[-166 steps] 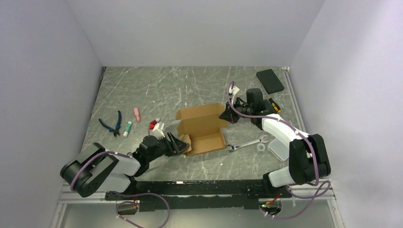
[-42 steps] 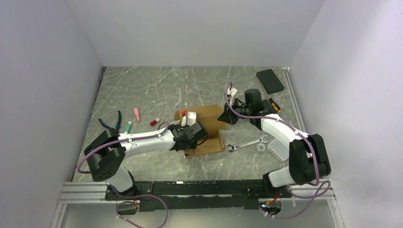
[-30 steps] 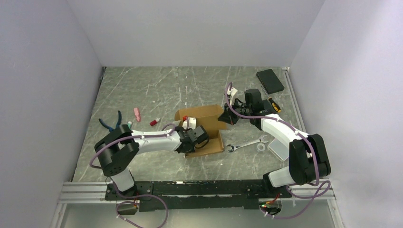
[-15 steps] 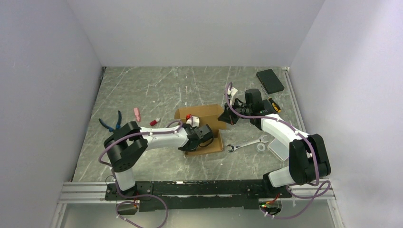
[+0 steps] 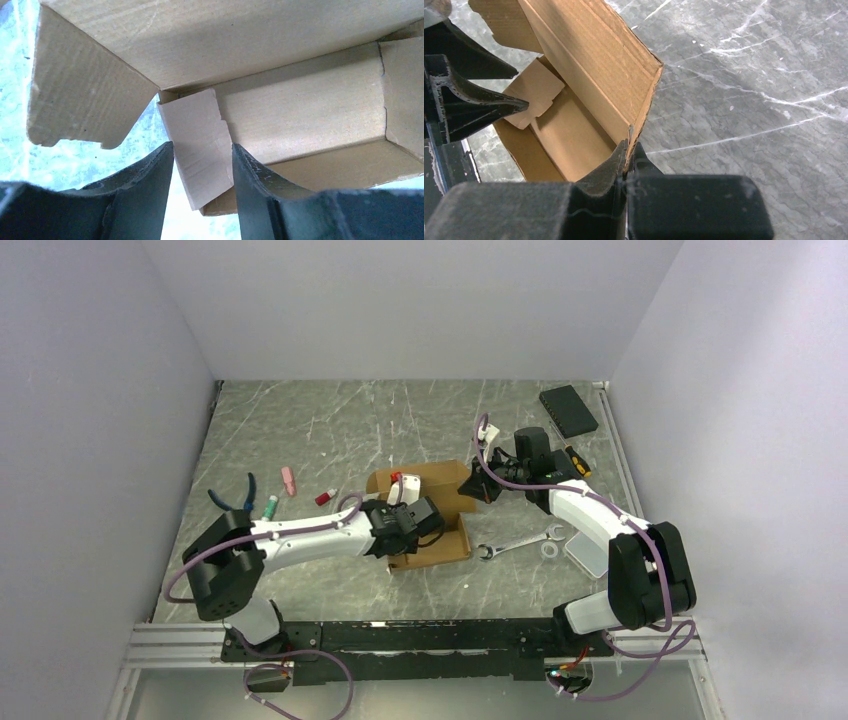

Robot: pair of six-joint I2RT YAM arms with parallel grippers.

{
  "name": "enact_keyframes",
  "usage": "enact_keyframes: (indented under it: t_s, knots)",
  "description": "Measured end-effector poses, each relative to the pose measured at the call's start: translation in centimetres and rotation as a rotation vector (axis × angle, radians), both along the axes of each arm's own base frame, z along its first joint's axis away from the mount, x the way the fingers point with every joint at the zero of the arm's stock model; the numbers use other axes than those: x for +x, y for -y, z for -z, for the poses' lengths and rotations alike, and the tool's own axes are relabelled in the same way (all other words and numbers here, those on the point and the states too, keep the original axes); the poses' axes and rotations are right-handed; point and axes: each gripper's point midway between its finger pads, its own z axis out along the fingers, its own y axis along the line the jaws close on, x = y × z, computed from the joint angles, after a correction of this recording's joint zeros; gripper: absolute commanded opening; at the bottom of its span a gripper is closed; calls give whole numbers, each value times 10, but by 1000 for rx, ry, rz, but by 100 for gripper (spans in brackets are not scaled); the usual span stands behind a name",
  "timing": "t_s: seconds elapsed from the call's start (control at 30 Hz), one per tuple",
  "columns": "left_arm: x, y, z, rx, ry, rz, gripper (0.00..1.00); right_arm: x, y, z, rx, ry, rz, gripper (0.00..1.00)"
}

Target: Fold the paper box

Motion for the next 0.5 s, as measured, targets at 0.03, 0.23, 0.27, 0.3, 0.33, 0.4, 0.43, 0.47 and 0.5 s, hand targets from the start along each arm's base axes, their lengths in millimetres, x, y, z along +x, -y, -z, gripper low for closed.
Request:
enact_keyframes:
  t_s: [0.03,0.23,0.27,0.3,0.33,0.4,0.43,0.47,0.5]
  knots:
    - [0,0,-2,-8,5,3,52,0,0,0,0,0,-1,0]
    - [-5,-4,11,19,-27,5,55,0,0,0,0,0,0,0]
    - [-7,-5,16,31,-39,5,55,0,0,0,0,0,0,0]
    - [-8,-5,22,42,-51,4,55,0,0,0,0,0,0,0]
    - [-9,-6,28,57,-63,5,54,0,0,0,0,0,-1,0]
    - [-12,-10,38,80,-86,2,51,0,0,0,0,0,0,0]
    - [-13,-12,42,88,-94,0,47,0,0,0,0,0,0,0]
    - [-14,-13,46,93,-102,-2,38,0,0,0,0,0,-1,0]
    - [-14,-15,49,95,-109,-7,29,0,0,0,0,0,-1,0]
